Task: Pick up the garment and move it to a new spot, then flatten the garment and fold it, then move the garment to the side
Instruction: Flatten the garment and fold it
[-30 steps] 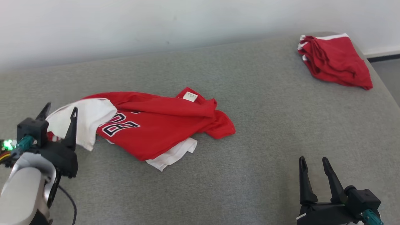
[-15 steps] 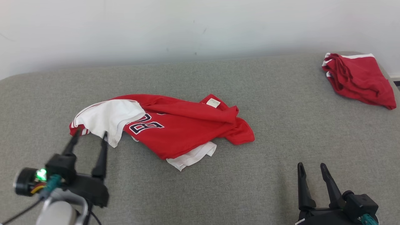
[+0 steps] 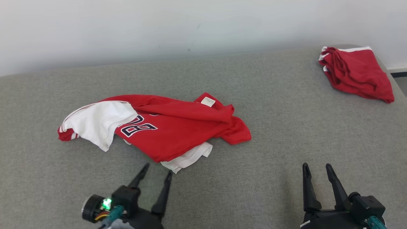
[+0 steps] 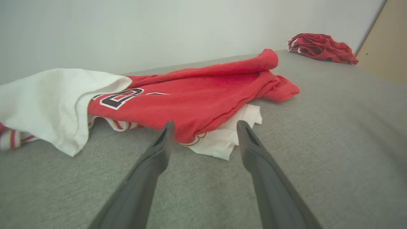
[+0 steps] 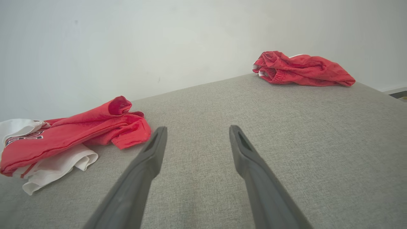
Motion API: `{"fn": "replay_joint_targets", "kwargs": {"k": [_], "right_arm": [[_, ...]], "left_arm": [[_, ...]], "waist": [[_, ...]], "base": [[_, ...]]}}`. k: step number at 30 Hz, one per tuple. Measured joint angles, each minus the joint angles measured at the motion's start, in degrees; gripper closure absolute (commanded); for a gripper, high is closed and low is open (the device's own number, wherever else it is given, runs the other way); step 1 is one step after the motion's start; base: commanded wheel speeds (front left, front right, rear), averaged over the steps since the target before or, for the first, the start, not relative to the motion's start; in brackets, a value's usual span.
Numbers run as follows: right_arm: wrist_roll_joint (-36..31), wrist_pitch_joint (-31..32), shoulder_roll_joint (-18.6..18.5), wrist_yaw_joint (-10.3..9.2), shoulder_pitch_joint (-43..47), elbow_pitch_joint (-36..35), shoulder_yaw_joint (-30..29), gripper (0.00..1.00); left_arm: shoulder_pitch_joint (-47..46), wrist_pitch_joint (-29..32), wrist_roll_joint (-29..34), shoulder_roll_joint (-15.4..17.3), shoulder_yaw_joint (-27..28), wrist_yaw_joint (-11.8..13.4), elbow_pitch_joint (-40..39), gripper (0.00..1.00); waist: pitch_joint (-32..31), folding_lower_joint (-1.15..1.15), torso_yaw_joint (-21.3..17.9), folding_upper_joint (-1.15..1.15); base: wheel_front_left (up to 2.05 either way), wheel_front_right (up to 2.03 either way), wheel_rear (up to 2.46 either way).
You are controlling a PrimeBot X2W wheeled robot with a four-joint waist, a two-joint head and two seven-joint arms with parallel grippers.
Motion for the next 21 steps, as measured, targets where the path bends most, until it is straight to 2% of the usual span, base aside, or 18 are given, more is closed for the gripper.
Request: {"fn": "replay_joint_targets", "kwargs": {"k": [7, 19, 20, 21], "right_arm": [[0.0, 0.0, -0.1, 0.0, -0.8, -0.1, 0.0, 0.0], [0.0, 0.0, -0.1, 0.0, -1.8, -0.2, 0.1, 0.0], [0.0, 0.0, -0.1, 0.0, -1.8, -0.3, 0.0, 0.0], [0.0, 0.0, -0.1, 0.0, -1.8, -0.3, 0.0, 0.0]], "left_arm": [[-2.0, 0.2, 0.3, -2.3, -1.9, -0.5, 6.1, 0.0], [-8.0, 0.0, 3.2, -2.4, -2.1, 0.0, 15.2, 0.0], [-8.4, 0.0, 3.2, -2.5, -1.9, 0.1, 15.9, 0.54], [-8.6, 0.0, 3.2, -2.4, -1.6, 0.2, 16.3, 1.0]], "waist": [[1.3, 0.0, -2.1, 0.0], [3.5, 0.0, -6.5, 0.0], [3.7, 0.0, -6.8, 0.0], [3.8, 0.01, -7.1, 0.0]], "base": [[0.0, 0.0, 0.0], [0.0, 0.0, 0.0], [0.0, 0.0, 0.0], [0.0, 0.0, 0.0]]}}
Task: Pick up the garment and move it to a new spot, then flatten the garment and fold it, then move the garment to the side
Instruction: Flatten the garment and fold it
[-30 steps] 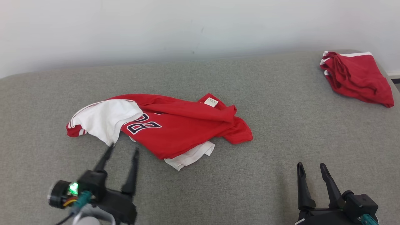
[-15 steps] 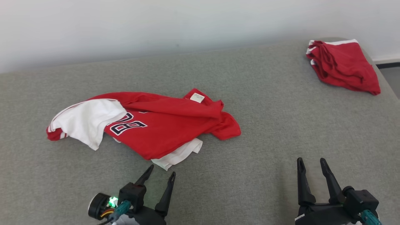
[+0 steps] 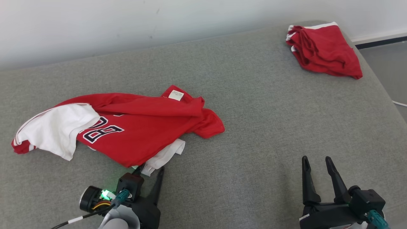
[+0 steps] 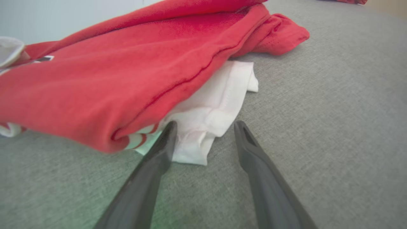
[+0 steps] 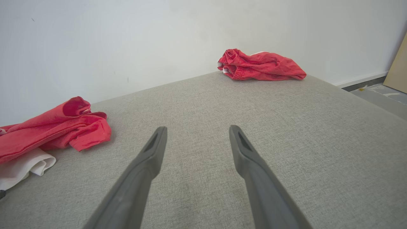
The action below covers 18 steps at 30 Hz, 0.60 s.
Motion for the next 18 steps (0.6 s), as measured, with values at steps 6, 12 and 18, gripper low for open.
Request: {"fn": "replay_joint_targets", "kwargs": {"k": [6, 12, 18], "right_arm": [[0.0, 0.0, 0.1, 0.0, 0.5, 0.1, -0.7, 0.0], [0.0, 0.0, 0.1, 0.0, 2.0, 0.3, -0.9, 0.0], [0.4, 0.0, 0.2, 0.0, 3.6, 0.7, -0.7, 0.0]], "left_arm": [[0.0, 0.0, 0.4, 0.0, 0.8, -0.2, 1.0, 1.0], [3.3, 0.0, 1.5, 0.0, 1.1, -0.8, -6.6, 1.0], [10.3, 0.1, 2.3, 3.7, 0.5, -0.4, -14.5, 1.0]], "waist": [[-1.0, 0.0, -0.8, 0.0], [-3.2, 0.0, 1.0, -0.01], [-5.5, 0.0, 4.5, -0.01]], "base": [[0.0, 0.0, 0.0], [0.0, 0.0, 0.0], [0.0, 0.0, 0.0]]}}
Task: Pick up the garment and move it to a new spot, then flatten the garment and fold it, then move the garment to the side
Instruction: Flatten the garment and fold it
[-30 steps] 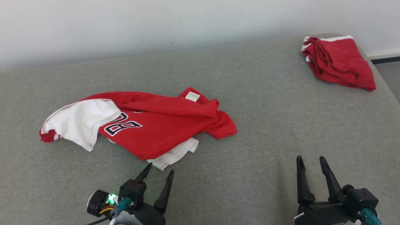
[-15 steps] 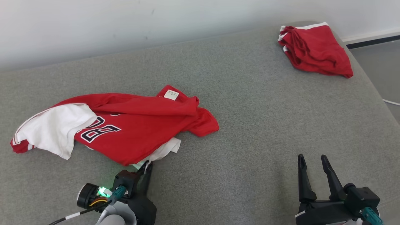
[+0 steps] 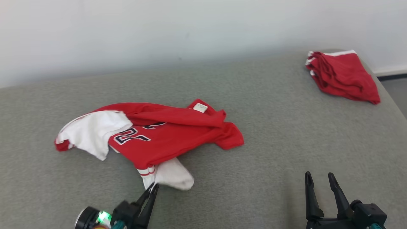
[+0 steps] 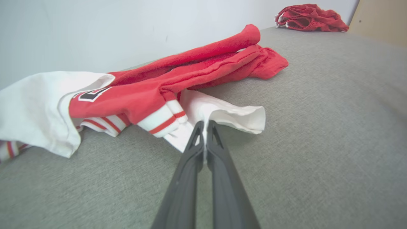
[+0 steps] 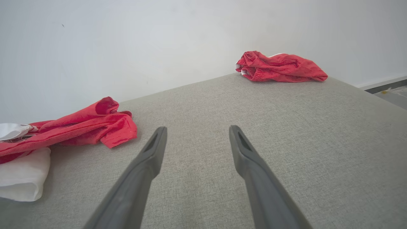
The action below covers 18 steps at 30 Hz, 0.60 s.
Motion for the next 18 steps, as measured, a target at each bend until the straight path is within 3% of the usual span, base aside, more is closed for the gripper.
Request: {"fn": "replay_joint_targets", "kwargs": {"k": [7, 12, 18], "right_arm": [[0.6, 0.0, 0.1, 0.0, 1.1, 0.1, -0.4, 0.0], [1.0, 0.0, 0.1, 0.0, 1.6, -0.1, -0.7, 0.0], [1.1, 0.0, 0.1, 0.0, 1.9, 0.0, -0.8, 0.0]], "left_arm": [[11.0, 5.6, -0.4, 5.4, 0.1, 2.2, -12.2, 1.0], [18.1, 9.6, -0.5, 9.9, 1.9, 5.9, -20.0, 1.0], [21.8, 11.7, -2.4, 11.6, 3.5, 7.7, -26.4, 1.0]], "waist": [[-2.1, 0.0, 4.6, 0.0], [-2.9, 0.0, 7.3, 0.0], [-3.1, 0.0, 9.5, 0.0]], "base": [[0.0, 0.0, 0.0], [0.0, 0.0, 0.0], [0.0, 0.0, 0.0]]}}
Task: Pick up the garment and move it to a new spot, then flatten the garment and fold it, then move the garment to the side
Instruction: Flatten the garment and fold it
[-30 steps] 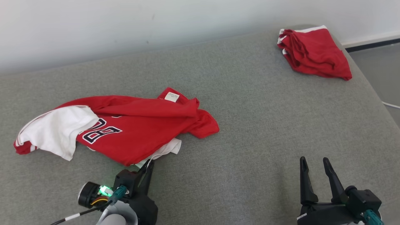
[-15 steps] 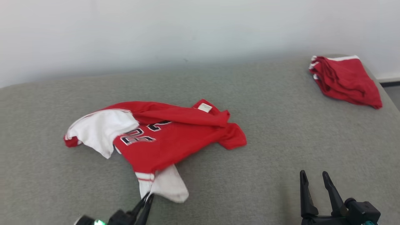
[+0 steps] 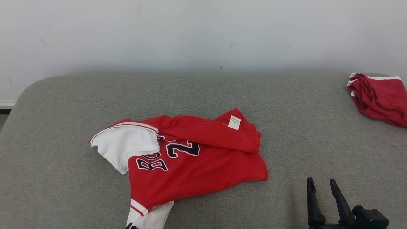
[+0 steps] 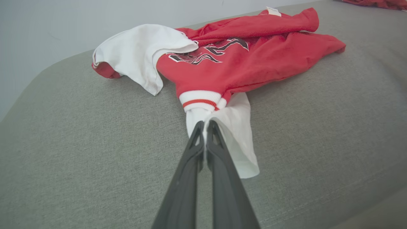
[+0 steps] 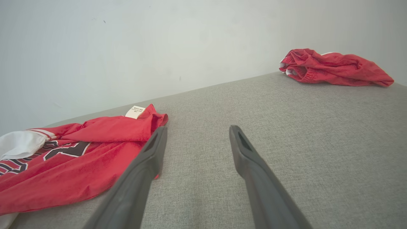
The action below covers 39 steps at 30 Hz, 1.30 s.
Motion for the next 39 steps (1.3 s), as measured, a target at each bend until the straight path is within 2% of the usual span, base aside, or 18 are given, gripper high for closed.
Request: {"fn": "replay_joint_targets", "kwargs": {"k": [1, 2, 3, 4, 9, 13, 19, 24, 32, 39], "right_arm": [[0.0, 0.0, 0.0, 0.0, 0.0, 0.1, 0.1, 0.0], [0.0, 0.0, 0.0, 0.0, 0.0, 0.2, 0.2, 0.0], [0.0, 0.0, 0.0, 0.0, 0.0, 0.2, 0.3, 0.0], [0.0, 0.0, 0.0, 0.0, 0.0, 0.3, 0.4, 0.0], [-0.1, 0.0, 0.0, 0.0, 0.1, 0.3, 0.1, 0.0], [-0.2, 0.0, 0.0, 0.0, 0.7, 0.4, -0.2, 0.0], [-0.4, 0.0, 0.0, 0.0, 0.9, 0.5, -0.3, 0.0], [-0.6, 0.0, 0.0, 0.0, 0.9, 0.7, -0.5, 0.0], [-1.3, 0.0, -0.6, 0.0, 0.3, 1.9, 0.5, 0.0], [-1.3, 0.0, -3.6, 0.0, -6.5, 6.1, 3.6, 0.0]], "left_arm": [[0.0, 0.3, 0.0, -0.2, -0.2, 0.0, -0.3, 1.0], [0.1, 0.3, -0.1, -0.5, -0.5, 0.0, -0.5, 0.83], [0.1, 0.3, -0.1, -0.8, -0.8, 0.0, -0.5, 0.36], [0.1, 0.2, -0.3, -1.2, -1.1, 0.0, -0.6, 0.0], [-0.2, -3.6, -1.2, -3.1, -0.8, -0.1, -2.7, 0.0], [-0.6, -7.9, -2.2, -4.2, 1.3, 0.8, -3.5, 0.0], [-1.5, -11.3, -3.5, -6.6, 7.2, 4.8, -2.1, 0.0], [-1.5, -11.7, -4.2, -9.3, 12.3, 6.2, -0.1, 0.0], [-1.3, -11.8, -1.1, -13.1, 18.1, 3.9, 2.2, 0.0], [-1.1, -11.8, 2.1, -16.1, 20.1, 1.0, 3.1, 0.0]], "waist": [[0.0, 0.0, 0.2, 0.0], [-0.1, 0.0, 0.3, 0.0], [-0.1, 0.01, 0.3, 0.0], [-0.2, 0.01, 0.3, 0.0], [-0.7, 0.01, 0.2, 0.0], [-1.4, 0.01, 0.3, 0.0], [-2.1, 0.0, 0.3, 0.0], [-2.3, 0.01, 0.2, 0.0], [-2.2, 0.01, 1.1, 0.0], [-1.8, 0.01, 2.5, 0.0]], "base": [[0.0, 0.0, 0.0], [0.0, 0.0, 0.0], [0.0, 0.0, 0.0], [0.0, 0.0, 0.0], [0.0, 0.0, 0.0], [0.0, 0.0, 0.0], [0.0, 0.0, 0.0], [0.0, 0.0, 0.0], [0.0, 0.0, 0.0], [0.0, 0.0, 0.0]]}}
